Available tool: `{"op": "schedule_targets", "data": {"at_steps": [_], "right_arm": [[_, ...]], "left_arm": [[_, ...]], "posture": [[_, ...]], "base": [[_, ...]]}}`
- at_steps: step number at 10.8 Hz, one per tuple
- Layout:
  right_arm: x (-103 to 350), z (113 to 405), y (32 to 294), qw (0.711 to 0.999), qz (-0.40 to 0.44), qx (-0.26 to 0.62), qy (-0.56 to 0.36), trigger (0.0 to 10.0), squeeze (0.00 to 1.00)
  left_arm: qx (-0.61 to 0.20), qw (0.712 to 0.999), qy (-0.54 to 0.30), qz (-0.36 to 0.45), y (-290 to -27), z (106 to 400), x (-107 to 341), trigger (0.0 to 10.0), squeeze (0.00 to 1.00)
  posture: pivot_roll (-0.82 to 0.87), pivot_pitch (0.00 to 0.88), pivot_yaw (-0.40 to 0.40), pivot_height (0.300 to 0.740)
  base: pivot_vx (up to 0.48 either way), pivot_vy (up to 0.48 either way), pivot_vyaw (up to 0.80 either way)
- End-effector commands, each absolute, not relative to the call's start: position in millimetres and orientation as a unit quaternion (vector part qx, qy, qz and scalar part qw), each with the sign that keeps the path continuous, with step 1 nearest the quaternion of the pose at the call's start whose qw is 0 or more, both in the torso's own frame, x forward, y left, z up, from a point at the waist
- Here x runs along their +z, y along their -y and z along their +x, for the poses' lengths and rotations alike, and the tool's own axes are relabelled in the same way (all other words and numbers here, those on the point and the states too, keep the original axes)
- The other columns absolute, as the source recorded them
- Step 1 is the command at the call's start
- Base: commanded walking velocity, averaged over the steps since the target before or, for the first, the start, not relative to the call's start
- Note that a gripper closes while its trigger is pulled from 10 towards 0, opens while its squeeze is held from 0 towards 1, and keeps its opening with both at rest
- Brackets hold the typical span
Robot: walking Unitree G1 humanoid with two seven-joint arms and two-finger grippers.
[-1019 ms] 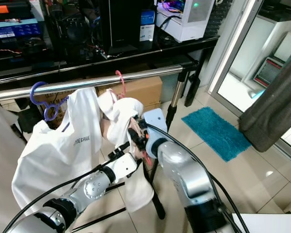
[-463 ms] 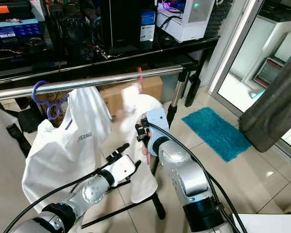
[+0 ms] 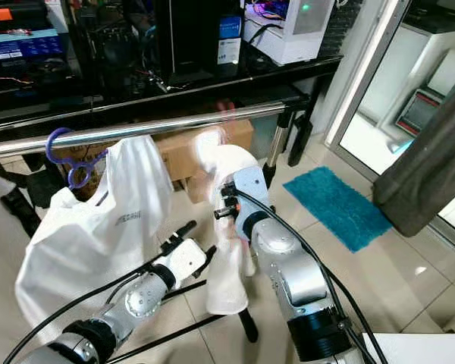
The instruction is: Hang hanger
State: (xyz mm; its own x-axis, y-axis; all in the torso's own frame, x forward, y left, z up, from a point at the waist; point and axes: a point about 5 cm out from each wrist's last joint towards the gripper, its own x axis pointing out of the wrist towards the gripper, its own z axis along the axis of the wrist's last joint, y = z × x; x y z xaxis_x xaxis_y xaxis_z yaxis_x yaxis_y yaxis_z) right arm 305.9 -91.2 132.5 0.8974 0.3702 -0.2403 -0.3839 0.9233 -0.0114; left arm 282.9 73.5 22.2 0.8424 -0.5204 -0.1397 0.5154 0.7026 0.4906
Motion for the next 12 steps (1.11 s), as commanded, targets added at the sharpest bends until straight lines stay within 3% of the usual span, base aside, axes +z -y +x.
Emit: {"op": "schedule_targets", "data": {"at_steps": [1, 3, 4, 8, 12], "right_arm": [[135, 307, 98, 0.978, -0.032, 0.181, -0.102, 0.0, 0.0], [136, 307, 104, 0.981, -0.035, 0.17, -0.091, 0.0, 0.0], [136, 307, 106, 0.981, -0.035, 0.165, -0.09, 0.0, 0.0], [151, 305, 124, 0.993, 0.0, 0.118, -0.015, 0.0, 0.0], [135, 278, 131, 0.987, -0.061, 0.149, -0.012, 0.0, 0.0]], "left_arm": [[-0.28, 0.928, 0.012, 0.247, -74, 282, 24, 10.0, 1.0], [-0.248, 0.943, 0.019, 0.219, -79, 284, 28, 10.0, 1.0], [-0.245, 0.944, 0.022, 0.217, -81, 284, 29, 10.0, 0.0], [-0.231, 0.953, 0.071, 0.181, -84, 276, 36, 10.0, 0.0], [-0.24, 0.953, 0.07, 0.172, -83, 272, 34, 10.0, 0.0]], "posture": [[0.12, 0.049, -0.036, 0.74], [0.12, 0.049, -0.037, 0.74], [0.12, 0.048, -0.038, 0.74], [0.12, 0.05, -0.038, 0.74], [0.11, 0.052, -0.032, 0.74]], "base": [[0.0, 0.0, 0.0], [0.0, 0.0, 0.0], [0.0, 0.0, 0.0], [0.0, 0.0, 0.0], [0.0, 0.0, 0.0]]}}
